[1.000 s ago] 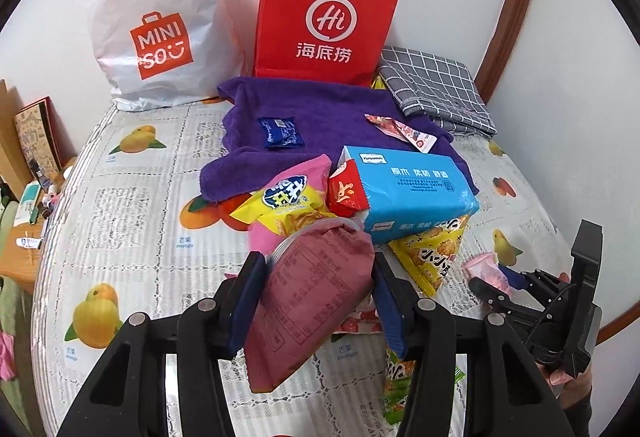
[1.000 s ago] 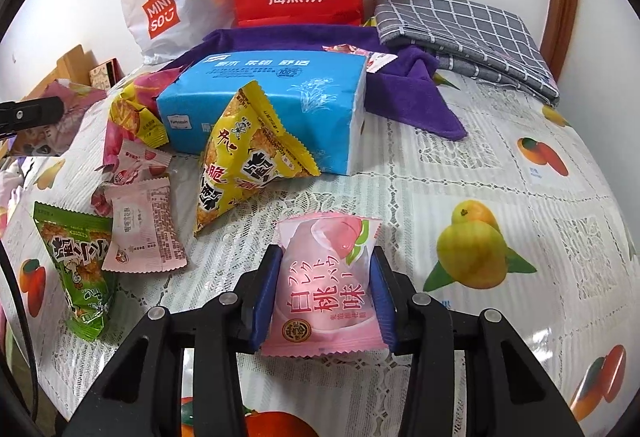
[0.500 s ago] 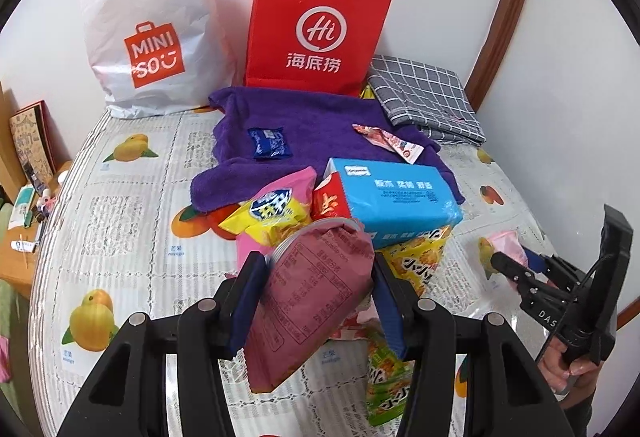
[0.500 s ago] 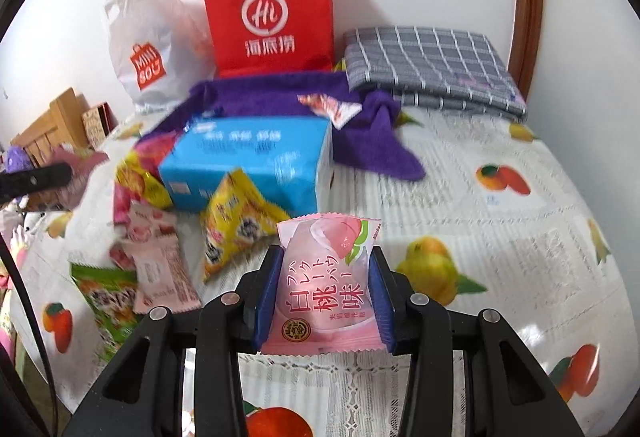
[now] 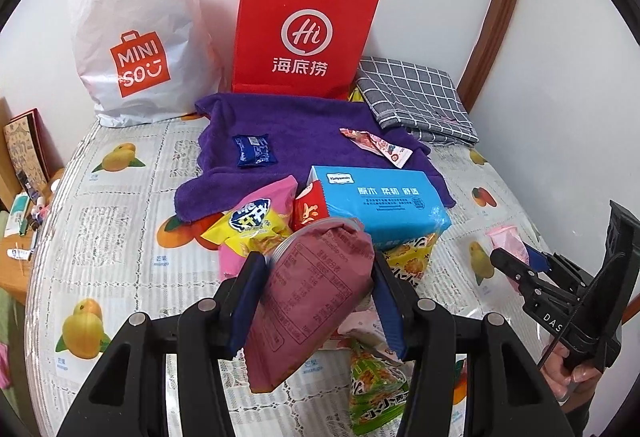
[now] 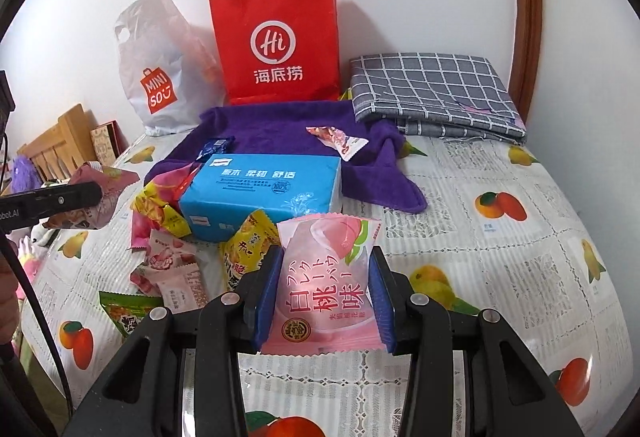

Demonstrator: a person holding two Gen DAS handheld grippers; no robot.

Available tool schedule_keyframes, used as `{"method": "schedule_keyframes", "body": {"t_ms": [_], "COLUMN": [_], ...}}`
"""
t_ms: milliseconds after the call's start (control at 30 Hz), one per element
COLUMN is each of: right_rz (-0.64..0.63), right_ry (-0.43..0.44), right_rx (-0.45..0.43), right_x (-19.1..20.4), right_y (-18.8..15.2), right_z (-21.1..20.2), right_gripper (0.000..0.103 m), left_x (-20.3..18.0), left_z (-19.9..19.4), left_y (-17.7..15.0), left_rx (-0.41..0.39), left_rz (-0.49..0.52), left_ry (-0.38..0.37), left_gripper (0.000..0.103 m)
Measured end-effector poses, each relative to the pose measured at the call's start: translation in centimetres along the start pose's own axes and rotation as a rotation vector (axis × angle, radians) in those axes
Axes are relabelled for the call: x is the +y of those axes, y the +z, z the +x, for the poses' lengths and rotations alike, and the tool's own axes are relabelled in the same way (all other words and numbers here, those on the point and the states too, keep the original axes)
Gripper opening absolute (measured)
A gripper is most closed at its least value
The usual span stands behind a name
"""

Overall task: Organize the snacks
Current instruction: 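Carry the pink bag in the left gripper over the purple towel while the right carries the peach candy there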

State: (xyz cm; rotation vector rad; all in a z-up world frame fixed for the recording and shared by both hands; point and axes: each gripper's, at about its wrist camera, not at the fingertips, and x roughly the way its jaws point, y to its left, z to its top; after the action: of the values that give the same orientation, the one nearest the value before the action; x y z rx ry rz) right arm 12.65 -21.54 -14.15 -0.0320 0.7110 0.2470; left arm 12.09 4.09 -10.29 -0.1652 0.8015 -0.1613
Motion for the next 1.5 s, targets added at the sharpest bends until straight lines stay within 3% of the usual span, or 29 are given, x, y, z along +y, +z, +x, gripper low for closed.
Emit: {"method": "schedule_keyframes", "body": {"t_ms": [800,1500], "right_rz": [0.033,-0.012], "right_ry": [-0.006,0.006], "right_rx": [-0.026,-0.051], "right_x": [-1.4,0.3], "right_y": [1.6,4.6], "right_z": [0.0,0.6], "right_gripper": [0.042,0.042], "left_x": [-2.7,-2.3], "left_z": [1.7,2.3], "left_y": [1.4,3.5], "left_rx": [0.018,0.015], "left_rz": [0.033,0.024], "left_ry": [-0.026,-0.03], "left_gripper": [0.05,0.05]}}
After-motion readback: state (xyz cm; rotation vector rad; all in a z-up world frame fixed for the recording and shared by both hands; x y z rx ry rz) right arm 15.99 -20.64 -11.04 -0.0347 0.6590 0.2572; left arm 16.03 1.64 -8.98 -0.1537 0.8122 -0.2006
